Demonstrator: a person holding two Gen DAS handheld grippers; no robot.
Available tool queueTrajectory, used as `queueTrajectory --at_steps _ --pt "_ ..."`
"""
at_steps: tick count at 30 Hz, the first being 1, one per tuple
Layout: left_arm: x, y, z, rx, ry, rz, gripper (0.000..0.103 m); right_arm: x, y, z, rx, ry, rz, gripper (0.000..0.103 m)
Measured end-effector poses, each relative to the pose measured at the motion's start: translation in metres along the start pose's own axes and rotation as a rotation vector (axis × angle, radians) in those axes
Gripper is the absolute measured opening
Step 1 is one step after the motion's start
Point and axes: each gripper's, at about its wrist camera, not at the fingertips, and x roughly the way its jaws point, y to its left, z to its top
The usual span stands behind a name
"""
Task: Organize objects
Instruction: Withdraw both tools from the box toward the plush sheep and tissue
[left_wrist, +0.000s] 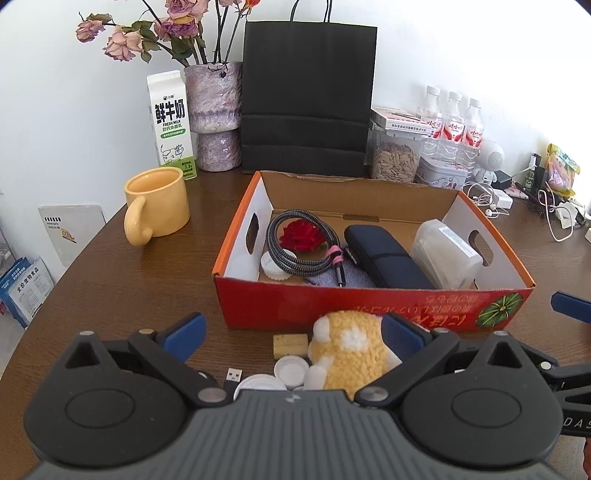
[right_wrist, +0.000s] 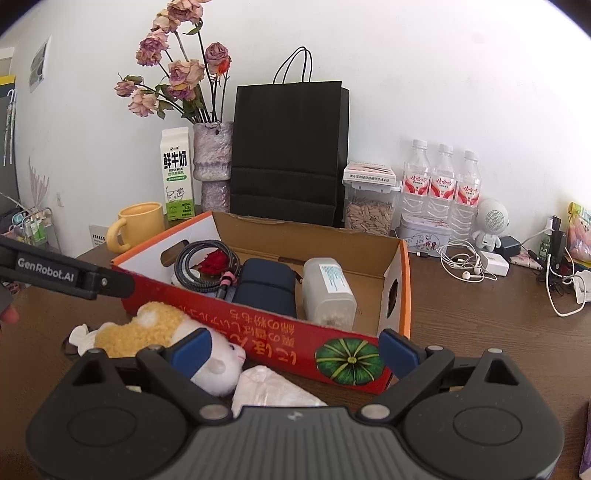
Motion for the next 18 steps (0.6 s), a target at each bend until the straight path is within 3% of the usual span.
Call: queueTrajectory --at_steps 11,18 --pt "-0.001 -0.001 -0.032 0.004 0.061 0.008 0.103 -0.006 0.004 -0.029 0.002 0.064 -0.001 0.097" --pt "0.002 -0.003 -0.036 0.002 0.073 0.014 0.103 0.002 0.006 -0.035 -0.01 0.096 0.009 0.097"
